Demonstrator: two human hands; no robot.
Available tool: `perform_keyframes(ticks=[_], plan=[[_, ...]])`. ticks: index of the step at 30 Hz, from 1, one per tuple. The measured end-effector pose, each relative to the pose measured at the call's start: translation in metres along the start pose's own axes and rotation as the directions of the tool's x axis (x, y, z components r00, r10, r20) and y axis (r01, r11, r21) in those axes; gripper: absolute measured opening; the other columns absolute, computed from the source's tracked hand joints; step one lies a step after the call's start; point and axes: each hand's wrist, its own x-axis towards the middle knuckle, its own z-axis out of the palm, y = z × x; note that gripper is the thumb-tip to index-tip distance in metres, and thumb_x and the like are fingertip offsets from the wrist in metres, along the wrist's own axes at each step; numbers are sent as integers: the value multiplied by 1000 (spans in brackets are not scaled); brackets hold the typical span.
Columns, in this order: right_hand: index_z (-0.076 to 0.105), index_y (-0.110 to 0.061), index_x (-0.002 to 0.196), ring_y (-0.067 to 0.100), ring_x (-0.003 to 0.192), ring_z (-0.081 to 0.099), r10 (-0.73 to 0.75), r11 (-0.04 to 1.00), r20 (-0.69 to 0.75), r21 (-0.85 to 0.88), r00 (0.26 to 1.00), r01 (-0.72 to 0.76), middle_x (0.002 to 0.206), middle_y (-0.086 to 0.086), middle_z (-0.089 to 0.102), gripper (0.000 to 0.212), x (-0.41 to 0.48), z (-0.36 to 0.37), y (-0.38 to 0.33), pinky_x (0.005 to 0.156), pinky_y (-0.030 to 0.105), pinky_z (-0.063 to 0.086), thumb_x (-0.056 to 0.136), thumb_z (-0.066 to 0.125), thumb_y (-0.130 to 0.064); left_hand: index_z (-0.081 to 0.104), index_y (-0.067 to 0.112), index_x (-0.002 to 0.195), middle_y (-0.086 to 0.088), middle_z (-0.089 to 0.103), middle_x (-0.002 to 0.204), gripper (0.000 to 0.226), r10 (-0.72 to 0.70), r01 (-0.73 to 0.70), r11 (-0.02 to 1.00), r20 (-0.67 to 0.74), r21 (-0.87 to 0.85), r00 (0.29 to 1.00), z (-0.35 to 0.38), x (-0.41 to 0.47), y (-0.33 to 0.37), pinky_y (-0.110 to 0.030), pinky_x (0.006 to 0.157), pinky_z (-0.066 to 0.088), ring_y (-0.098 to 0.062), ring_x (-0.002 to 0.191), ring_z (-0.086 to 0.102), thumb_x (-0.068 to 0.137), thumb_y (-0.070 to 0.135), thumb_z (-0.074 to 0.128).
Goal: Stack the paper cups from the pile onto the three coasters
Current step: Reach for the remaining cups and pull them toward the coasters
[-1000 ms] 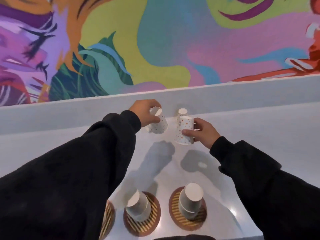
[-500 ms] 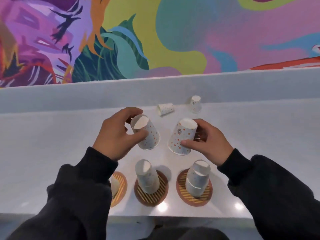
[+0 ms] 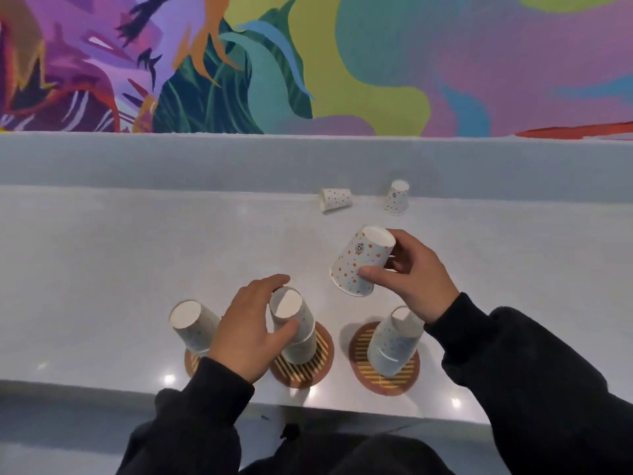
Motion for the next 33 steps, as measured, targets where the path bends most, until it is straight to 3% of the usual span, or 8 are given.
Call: perform_keyframes(ticks=[9, 12, 19, 21, 24, 27, 30, 33], plan=[[65, -27, 123, 15, 111, 71, -22, 999, 19, -22, 1000, 23, 118, -8, 74, 52, -7, -4, 3, 97, 44, 59, 77, 90, -19, 37, 55, 134, 32, 47, 134, 71, -76, 86, 983, 66, -163, 995, 44, -10, -39, -29, 107, 40, 0, 126, 44, 80, 40, 82], [63, -30, 127, 16, 115, 69, -35, 999, 65, -12, 997, 36, 123, -7, 72, 61, -12, 15, 4, 96, 45, 59, 73, 92, -34, 34, 56, 135, 27, 48, 134, 76, -117, 130, 979, 91, -155, 989, 54, -14, -49, -27, 106, 38, 0, 124, 44, 78, 42, 83], [61, -32, 129, 12, 117, 67, -79, 996, 160, -17, 984, 82, 123, -12, 71, 58, -19, 66, -9, 96, 43, 60, 80, 89, -20, 32, 54, 144, 27, 51, 139, 84, -145, 169, 970, 141, -173, 979, 57, -28, -59, -44, 108, 49, -1, 126, 51, 76, 52, 81], [61, -33, 130, 11, 118, 67, -99, 995, 184, -10, 978, 102, 124, -14, 71, 61, -22, 84, -15, 98, 42, 59, 78, 90, -25, 29, 52, 147, 23, 50, 141, 88, -146, 163, 961, 90, -222, 985, 42, -38, -54, -44, 104, 52, -3, 125, 52, 77, 47, 82], [61, -36, 130, 9, 119, 67, -128, 990, 209, -24, 970, 136, 123, -17, 71, 64, -26, 110, -24, 100, 39, 57, 73, 90, -33, 41, 40, 146, 19, 57, 134, 78, -48, 5, 964, -153, -267, 987, 2, -55, -42, -37, 91, 56, -10, 117, 59, 80, 39, 84], [63, -31, 131, 11, 119, 68, -147, 988, 241, 0, 959, 152, 123, -14, 72, 65, -24, 142, -32, 101, 36, 56, 74, 93, -19, 46, 23, 146, 13, 56, 138, 78, 87, -157, 971, -341, -182, 936, -51, -59, -34, -25, 93, 50, -16, 121, 59, 80, 45, 81], [65, -29, 131, 12, 121, 67, -138, 990, 266, 53, 954, 128, 124, -12, 72, 67, -21, 181, -36, 103, 37, 56, 74, 92, -8, 55, 20, 140, 11, 60, 136, 66, 185, -220, 973, -332, -69, 925, -84, -48, -51, -20, 95, 48, -10, 122, 58, 84, 49, 73], [60, -33, 137, 10, 129, 62, -98, 993, 232, 86, 968, 80, 132, -13, 69, 71, -20, 216, -29, 108, 39, 52, 76, 90, -12, 57, 23, 137, 14, 62, 130, 63, 163, -193, 979, -316, -65, 935, -99, -39, -83, -11, 92, 45, 1, 116, 58, 83, 50, 75]])
